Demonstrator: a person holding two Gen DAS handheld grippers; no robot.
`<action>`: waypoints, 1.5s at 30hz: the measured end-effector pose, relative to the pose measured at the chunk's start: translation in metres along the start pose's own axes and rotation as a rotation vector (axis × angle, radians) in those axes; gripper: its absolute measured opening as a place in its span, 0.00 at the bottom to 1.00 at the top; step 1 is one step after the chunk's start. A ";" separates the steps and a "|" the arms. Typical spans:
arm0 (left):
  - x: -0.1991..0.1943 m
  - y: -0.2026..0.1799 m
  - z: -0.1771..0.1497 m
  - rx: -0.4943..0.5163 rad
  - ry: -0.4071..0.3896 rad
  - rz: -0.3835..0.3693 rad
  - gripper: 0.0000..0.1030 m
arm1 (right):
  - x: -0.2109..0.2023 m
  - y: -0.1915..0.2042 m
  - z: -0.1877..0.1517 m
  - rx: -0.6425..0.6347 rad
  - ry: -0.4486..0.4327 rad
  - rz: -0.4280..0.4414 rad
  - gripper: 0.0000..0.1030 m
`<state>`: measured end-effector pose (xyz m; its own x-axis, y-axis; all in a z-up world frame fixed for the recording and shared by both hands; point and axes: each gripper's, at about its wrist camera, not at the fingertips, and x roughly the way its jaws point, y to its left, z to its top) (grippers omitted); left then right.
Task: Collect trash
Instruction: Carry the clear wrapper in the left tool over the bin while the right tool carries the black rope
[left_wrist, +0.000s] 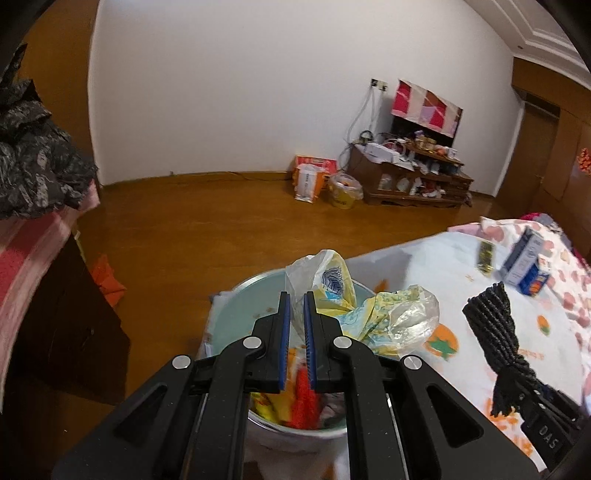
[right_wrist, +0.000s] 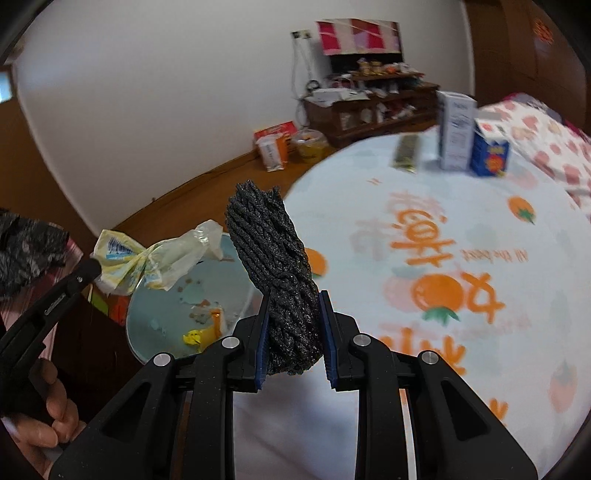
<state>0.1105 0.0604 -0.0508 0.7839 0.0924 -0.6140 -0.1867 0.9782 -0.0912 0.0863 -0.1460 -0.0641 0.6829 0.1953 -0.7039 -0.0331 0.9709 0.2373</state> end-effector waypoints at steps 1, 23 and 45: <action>0.002 0.002 0.001 0.007 -0.004 0.014 0.07 | 0.004 0.005 0.000 -0.009 0.003 0.009 0.24; 0.027 0.037 -0.003 0.037 0.028 0.154 0.07 | 0.059 0.068 -0.006 -0.101 0.094 0.071 0.25; 0.058 0.029 0.000 0.106 0.093 0.175 0.07 | 0.106 0.073 0.003 -0.099 0.161 0.066 0.26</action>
<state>0.1500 0.0939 -0.0891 0.6861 0.2496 -0.6834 -0.2481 0.9633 0.1029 0.1582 -0.0552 -0.1195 0.5518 0.2706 -0.7888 -0.1508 0.9627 0.2248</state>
